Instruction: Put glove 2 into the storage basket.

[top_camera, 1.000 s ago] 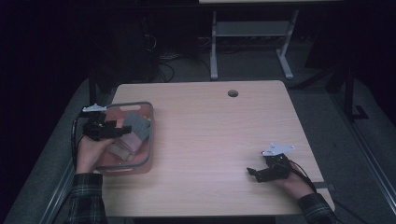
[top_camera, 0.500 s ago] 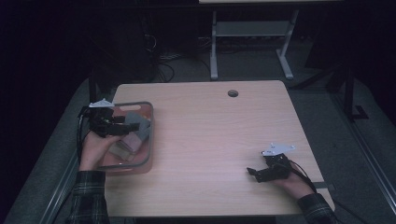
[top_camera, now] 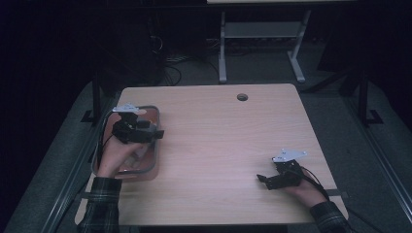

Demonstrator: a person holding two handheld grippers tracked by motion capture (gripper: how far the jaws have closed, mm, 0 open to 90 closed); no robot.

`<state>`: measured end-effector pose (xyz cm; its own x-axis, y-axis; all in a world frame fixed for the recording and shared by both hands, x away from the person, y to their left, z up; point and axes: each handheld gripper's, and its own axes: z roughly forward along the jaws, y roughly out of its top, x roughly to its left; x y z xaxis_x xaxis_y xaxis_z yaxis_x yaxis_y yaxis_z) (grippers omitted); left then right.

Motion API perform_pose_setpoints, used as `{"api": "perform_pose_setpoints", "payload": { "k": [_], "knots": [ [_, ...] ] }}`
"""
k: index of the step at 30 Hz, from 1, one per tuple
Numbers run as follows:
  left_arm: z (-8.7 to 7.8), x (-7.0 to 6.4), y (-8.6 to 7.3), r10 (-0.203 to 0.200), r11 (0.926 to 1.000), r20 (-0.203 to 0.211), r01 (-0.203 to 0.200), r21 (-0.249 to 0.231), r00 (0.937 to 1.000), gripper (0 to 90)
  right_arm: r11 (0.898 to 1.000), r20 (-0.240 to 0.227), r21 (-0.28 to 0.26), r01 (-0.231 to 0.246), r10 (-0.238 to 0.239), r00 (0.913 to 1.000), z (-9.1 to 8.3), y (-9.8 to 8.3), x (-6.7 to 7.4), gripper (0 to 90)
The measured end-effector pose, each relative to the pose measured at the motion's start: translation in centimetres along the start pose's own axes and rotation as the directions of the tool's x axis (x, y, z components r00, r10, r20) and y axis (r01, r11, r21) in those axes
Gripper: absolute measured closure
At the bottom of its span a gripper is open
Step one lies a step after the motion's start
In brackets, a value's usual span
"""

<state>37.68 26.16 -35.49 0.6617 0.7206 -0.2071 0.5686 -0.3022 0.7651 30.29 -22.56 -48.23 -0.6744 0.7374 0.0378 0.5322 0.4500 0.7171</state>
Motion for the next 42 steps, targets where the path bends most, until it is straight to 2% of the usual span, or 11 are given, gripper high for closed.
{"api": "perform_pose_setpoints", "payload": {
  "k": [3, 7, 10, 20, 33, 35, 36, 42],
  "knots": [
    [0.7, -1.2, 0.2, 0.017, 0.9998, 0.019, -0.017, 0.008, 0.9997, 17.2, 1.000, 0.000, 0.000, 0.001, -0.001, 1.0000, 0.0, 0.0, 0.0, 8.8],
    [1.3, -2.2, 0.2, 0.030, 0.9995, 0.024, -0.030, 0.012, 0.9993, 17.7, 1.000, 0.000, 0.000, 0.000, 0.000, 1.0000, 0.0, 0.0, 0.0, 8.8],
    [1.7, -3.0, 0.1, 0.040, 0.9991, 0.044, -0.041, 0.010, 0.9982, 17.8, 1.000, 0.002, -0.003, 0.004, -0.004, 1.0000, 0.0, 0.0, 0.0, 8.8],
    [3.3, -5.0, -0.5, 0.075, 0.9969, 0.095, -0.076, 0.017, 0.9927, 17.9, 1.000, 0.000, 0.001, -0.004, 0.004, 1.0000, 0.0, 0.0, 0.0, 8.8],
    [5.4, -8.1, -2.1, 0.148, 0.9869, 0.142, -0.155, 0.043, 0.9788, 17.8, 1.000, 0.000, 0.001, 0.000, 0.000, 1.0000, -0.1, 0.0, 0.0, 8.8],
    [5.7, -8.6, -2.4, 0.162, 0.9842, 0.154, -0.171, 0.046, 0.9748, 17.8, 1.000, 0.000, 0.001, 0.001, -0.001, 1.0000, -0.1, 0.0, 0.0, 8.8],
    [6.0, -9.0, -2.8, 0.161, 0.9839, 0.167, -0.172, 0.049, 0.9726, 17.8, 1.000, 0.000, 0.001, 0.001, -0.001, 1.0000, -0.1, -0.1, 0.0, 8.8],
    [6.6, -10.1, -3.6, 0.181, 0.9799, 0.174, -0.192, 0.052, 0.9681, 17.9, 1.000, 0.000, 0.001, 0.001, -0.001, 1.0000, -0.1, -0.1, 0.0, 8.8]
  ]
}}
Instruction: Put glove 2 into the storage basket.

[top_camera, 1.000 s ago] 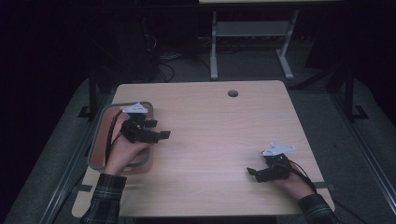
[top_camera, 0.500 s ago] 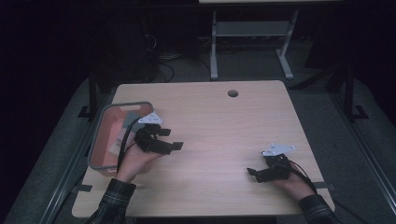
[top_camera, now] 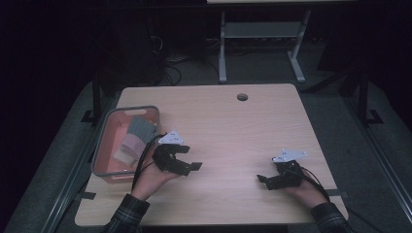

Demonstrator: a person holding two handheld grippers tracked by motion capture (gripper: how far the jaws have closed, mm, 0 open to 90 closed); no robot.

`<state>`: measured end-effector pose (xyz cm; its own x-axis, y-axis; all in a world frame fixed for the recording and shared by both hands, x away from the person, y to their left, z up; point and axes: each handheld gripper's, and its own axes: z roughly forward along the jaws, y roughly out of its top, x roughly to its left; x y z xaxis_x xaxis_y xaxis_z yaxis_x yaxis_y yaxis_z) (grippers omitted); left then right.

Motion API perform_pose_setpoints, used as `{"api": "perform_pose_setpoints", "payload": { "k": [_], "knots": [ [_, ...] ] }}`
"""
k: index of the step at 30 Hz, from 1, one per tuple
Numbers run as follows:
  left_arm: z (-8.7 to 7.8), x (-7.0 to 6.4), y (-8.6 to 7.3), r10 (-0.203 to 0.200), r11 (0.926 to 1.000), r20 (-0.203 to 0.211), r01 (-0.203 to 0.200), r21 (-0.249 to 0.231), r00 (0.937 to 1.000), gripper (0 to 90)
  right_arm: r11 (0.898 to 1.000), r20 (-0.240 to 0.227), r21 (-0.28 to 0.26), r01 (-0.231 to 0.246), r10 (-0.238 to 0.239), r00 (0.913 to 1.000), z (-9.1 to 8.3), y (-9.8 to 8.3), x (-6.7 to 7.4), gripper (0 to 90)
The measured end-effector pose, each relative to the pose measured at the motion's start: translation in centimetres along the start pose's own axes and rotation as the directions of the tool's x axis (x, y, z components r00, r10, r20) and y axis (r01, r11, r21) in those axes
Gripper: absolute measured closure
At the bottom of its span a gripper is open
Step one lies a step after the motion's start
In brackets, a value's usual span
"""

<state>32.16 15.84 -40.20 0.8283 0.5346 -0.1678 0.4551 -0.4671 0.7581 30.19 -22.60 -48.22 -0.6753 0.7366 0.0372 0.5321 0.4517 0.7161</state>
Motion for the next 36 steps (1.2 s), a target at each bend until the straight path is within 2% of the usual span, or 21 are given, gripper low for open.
{"api": "perform_pose_setpoints", "payload": {
  "k": [3, 8, 12, 20, 21, 22, 26, 29, 32, 34, 36],
  "knots": [
    [0.6, -0.7, -0.5, 0.032, 0.9995, 0.007, -0.032, 0.007, 0.9995, 17.8, 1.000, 0.000, 0.000, 0.000, 0.000, 1.0000, 0.0, 0.0, 0.0, 8.8],
    [1.7, -1.4, -1.3, 0.051, 0.9986, -0.001, -0.051, 0.017, 0.9987, 17.8, 1.000, 0.000, 0.000, 0.000, 0.000, 1.0000, 0.0, 0.0, 0.0, 8.8],
    [2.4, -1.6, -2.0, 0.077, 0.9963, -0.029, -0.076, 0.040, 0.9966, 17.8, 1.000, 0.000, 0.000, 0.000, 0.000, 1.0000, 0.0, 0.0, 0.0, 8.8],
    [3.5, -1.3, -3.6, 0.072, 0.9952, -0.055, -0.068, 0.070, 0.9959, 17.7, 1.000, 0.000, 0.000, 0.000, 0.000, 1.0000, 0.0, 0.0, 0.0, 8.8],
    [3.9, -1.3, -3.9, 0.091, 0.9920, -0.054, -0.086, 0.092, 0.9943, 17.7, 1.000, 0.000, 0.000, 0.000, 0.000, 1.0000, 0.0, 0.0, 0.0, 8.8],
    [3.9, -1.3, -3.9, 0.091, 0.9920, -0.054, -0.086, 0.092, 0.9943, 17.2, 1.000, 0.000, 0.000, 0.000, 0.000, 1.0000, 0.0, 0.0, 0.0, 8.8],
    [4.8, -1.6, -4.2, 0.137, 0.9801, -0.063, -0.126, 0.154, 0.9886, 16.2, 1.000, 0.000, 0.000, 0.000, 0.000, 1.0000, 0.0, 0.0, 0.0, 8.8],
    [5.3, -1.6, -4.6, 0.136, 0.9756, -0.054, -0.124, 0.181, 0.9892, 16.1, 1.000, 0.001, -0.002, 0.000, 0.000, 1.0000, 0.0, 0.0, 0.0, 8.8],
    [5.3, -1.6, -4.7, 0.144, 0.9752, -0.056, -0.132, 0.178, 0.9881, 14.8, 1.000, 0.001, -0.002, 0.000, 0.000, 1.0000, 0.0, 0.0, 0.0, 8.8],
    [5.3, -1.6, -4.8, 0.165, 0.9715, -0.055, -0.153, 0.181, 0.9847, 14.6, 1.000, 0.001, -0.002, 0.000, 0.000, 1.0000, 0.0, 0.0, 0.0, 8.8],
    [5.4, -1.6, -4.9, 0.173, 0.9713, -0.053, -0.162, 0.174, 0.9834, 13.5, 1.000, 0.001, -0.002, 0.000, 0.000, 1.0000, 0.0, 0.0, 0.0, 8.8]
  ]
}}
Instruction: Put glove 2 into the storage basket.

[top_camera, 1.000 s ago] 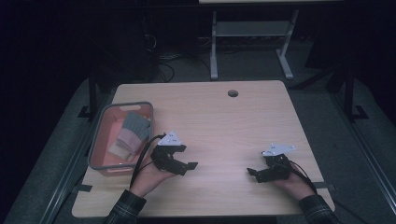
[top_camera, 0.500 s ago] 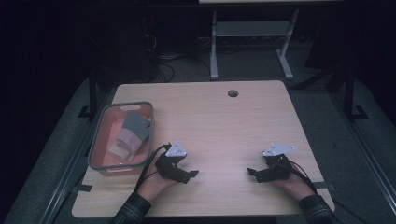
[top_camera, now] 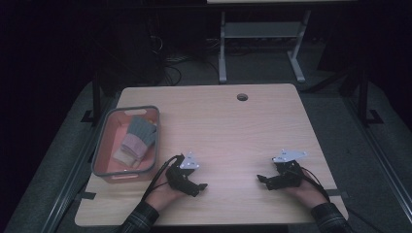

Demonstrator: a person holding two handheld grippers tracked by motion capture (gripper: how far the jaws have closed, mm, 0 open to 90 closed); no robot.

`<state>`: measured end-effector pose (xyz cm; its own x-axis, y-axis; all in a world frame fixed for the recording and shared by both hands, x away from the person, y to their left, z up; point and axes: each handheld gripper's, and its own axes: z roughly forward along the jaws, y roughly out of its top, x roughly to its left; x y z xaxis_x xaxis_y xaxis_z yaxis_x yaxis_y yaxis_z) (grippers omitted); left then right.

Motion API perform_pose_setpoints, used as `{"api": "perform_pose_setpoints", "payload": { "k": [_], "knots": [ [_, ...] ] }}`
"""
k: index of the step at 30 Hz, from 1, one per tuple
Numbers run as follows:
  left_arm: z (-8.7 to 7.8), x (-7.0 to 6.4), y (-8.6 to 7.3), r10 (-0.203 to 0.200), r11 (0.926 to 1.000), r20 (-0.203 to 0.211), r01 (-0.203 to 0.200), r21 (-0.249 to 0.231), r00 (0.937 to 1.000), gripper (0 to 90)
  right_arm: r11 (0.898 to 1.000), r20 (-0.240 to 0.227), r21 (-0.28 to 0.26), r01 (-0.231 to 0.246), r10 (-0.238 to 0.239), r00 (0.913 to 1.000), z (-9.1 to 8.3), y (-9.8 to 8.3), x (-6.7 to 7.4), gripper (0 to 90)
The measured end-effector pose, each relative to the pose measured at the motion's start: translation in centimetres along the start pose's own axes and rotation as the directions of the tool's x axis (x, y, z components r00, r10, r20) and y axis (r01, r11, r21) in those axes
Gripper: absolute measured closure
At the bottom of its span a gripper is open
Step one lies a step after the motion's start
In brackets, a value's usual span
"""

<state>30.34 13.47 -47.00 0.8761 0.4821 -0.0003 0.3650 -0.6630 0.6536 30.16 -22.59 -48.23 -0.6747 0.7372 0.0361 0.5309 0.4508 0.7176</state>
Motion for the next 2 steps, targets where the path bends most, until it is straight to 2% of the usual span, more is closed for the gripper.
{"api": "perform_pose_setpoints", "payload": {
  "k": [2],
  "knots": [
    [0.06, 0.03, -0.16, 0.011, 0.9998, 0.007, -0.011, -0.016, 0.9999, 12.8, 1.000, 0.000, 0.000, 0.000, 0.000, 1.0000, 0.00, 0.00, 0.00, 8.8]
  ]
}}
